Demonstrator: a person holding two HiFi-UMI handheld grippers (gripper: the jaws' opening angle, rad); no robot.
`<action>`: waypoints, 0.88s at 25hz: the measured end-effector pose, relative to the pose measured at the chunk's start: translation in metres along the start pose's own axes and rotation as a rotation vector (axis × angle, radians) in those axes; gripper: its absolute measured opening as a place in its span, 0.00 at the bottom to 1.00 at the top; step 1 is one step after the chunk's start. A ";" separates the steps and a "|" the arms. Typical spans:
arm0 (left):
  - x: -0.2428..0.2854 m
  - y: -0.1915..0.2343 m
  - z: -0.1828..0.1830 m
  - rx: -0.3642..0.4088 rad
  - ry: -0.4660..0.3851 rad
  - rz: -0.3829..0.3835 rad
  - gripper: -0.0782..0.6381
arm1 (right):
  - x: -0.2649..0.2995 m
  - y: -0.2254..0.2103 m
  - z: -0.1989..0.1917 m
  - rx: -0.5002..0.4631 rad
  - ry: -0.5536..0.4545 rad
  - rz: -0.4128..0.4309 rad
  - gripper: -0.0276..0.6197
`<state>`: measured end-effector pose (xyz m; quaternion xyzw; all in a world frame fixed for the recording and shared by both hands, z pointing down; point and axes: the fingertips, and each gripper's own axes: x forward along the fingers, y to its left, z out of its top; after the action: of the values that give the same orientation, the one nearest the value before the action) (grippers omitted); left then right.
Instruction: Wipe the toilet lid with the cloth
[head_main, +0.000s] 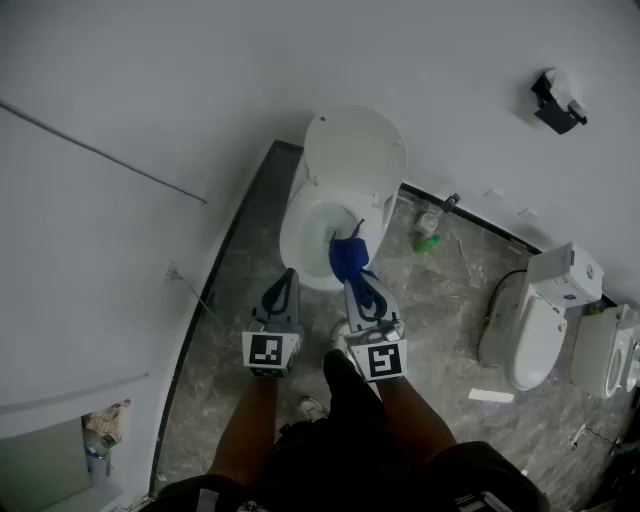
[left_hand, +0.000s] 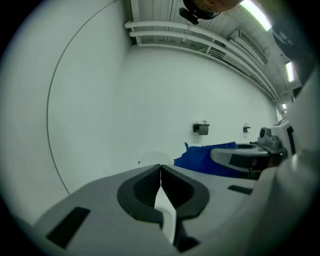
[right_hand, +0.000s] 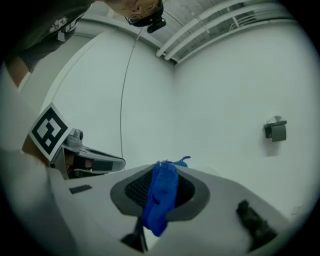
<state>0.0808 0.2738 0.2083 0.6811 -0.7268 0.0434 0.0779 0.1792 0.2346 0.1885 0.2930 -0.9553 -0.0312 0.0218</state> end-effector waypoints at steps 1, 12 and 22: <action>0.006 0.001 -0.002 -0.003 0.006 -0.001 0.12 | 0.004 -0.004 -0.002 0.004 0.002 -0.001 0.14; 0.142 0.043 0.021 0.009 0.035 -0.051 0.12 | 0.105 -0.078 -0.010 0.013 0.016 -0.065 0.14; 0.241 0.105 0.023 0.002 0.032 -0.215 0.13 | 0.203 -0.096 -0.015 -0.008 0.030 -0.201 0.14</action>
<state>-0.0391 0.0406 0.2321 0.7543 -0.6483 0.0463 0.0931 0.0659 0.0411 0.2009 0.3878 -0.9205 -0.0328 0.0341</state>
